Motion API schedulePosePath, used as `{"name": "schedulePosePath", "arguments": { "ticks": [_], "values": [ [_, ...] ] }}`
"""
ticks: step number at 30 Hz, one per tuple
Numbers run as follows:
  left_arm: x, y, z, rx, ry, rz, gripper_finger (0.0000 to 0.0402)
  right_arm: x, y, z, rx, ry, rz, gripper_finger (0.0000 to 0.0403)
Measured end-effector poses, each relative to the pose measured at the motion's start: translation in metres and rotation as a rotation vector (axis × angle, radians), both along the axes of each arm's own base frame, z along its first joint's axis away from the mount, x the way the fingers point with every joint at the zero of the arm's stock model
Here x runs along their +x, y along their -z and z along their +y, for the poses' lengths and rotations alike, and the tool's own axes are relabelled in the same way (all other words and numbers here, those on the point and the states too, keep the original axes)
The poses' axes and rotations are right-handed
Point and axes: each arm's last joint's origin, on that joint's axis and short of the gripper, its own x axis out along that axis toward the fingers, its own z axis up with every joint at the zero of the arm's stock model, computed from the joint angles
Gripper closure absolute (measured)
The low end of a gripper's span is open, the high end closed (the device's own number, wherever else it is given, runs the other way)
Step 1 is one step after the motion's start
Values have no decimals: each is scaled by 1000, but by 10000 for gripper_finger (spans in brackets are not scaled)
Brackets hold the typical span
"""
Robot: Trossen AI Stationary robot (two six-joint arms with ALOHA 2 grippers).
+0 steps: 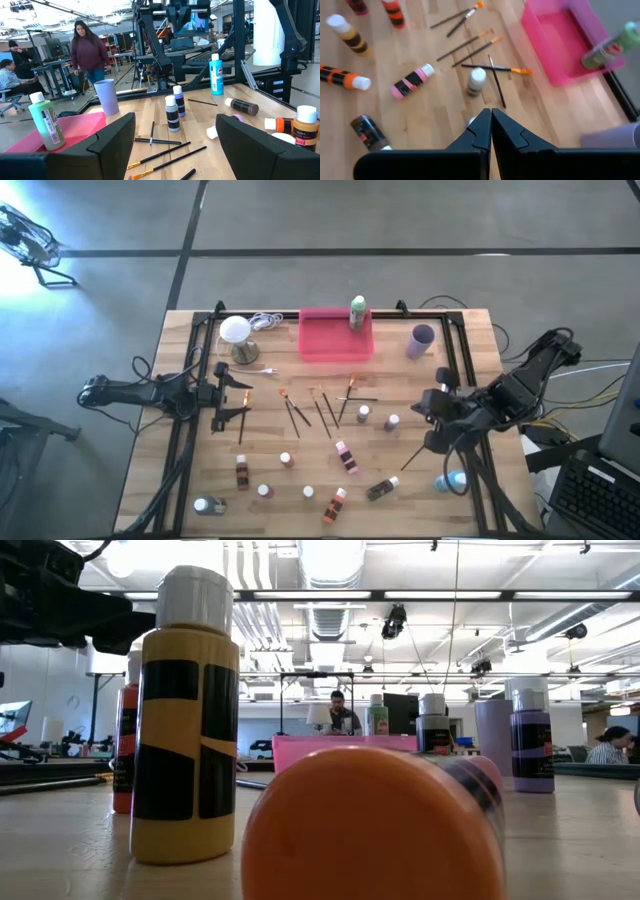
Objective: Pick & Place Paint Supplies
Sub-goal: Put the black silver paint brush into the violet cup
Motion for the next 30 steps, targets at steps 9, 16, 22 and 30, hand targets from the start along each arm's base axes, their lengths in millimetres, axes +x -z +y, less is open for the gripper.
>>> {"name": "schedulePosePath", "arguments": {
  "ticks": [9,16,22,30],
  "values": [
    [0,-2,0,-65,4,-24,119,6,19,-5,-132,56,-158,394],
    [0,-8,0,-70,5,-86,119,15,18,-13,-174,60,-169,394],
    [-1,-11,0,-71,2,-114,119,9,14,-22,-151,99,-204,394],
    [-2,-18,0,0,-4,-188,119,43,15,-37,-116,67,-249,391]
  ]
}}
